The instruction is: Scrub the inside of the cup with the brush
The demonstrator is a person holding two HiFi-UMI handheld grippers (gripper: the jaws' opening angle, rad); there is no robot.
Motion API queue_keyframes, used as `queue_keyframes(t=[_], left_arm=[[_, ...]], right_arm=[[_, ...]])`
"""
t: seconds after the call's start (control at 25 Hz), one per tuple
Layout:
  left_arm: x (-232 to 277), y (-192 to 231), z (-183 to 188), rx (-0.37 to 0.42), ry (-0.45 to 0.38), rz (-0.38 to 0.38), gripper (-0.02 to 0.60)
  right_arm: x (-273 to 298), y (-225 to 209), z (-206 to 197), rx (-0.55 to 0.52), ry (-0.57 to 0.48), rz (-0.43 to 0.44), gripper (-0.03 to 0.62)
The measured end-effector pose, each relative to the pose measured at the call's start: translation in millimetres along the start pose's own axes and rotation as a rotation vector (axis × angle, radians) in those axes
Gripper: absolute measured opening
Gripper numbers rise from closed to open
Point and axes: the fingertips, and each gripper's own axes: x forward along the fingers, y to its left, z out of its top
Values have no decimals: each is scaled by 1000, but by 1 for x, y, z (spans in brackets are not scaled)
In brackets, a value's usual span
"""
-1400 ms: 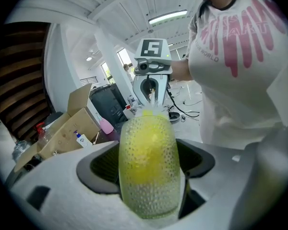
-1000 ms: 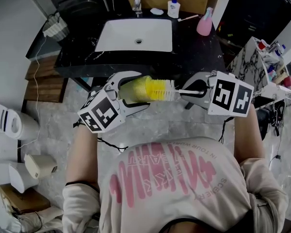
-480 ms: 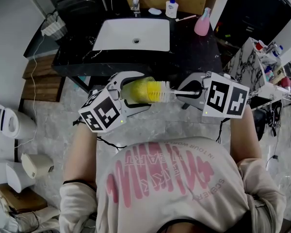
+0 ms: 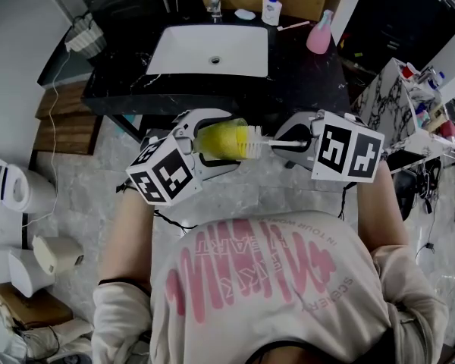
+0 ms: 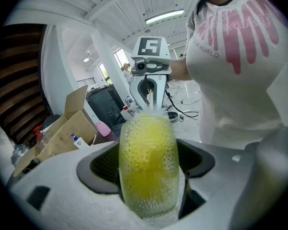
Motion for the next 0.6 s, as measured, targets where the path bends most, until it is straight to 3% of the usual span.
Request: queue_keyframes(t=[0.6], left_arm=[[3,0,-7,7,31,9,365]], right_arm=[[19,-3,3,-5,-4,26,14]])
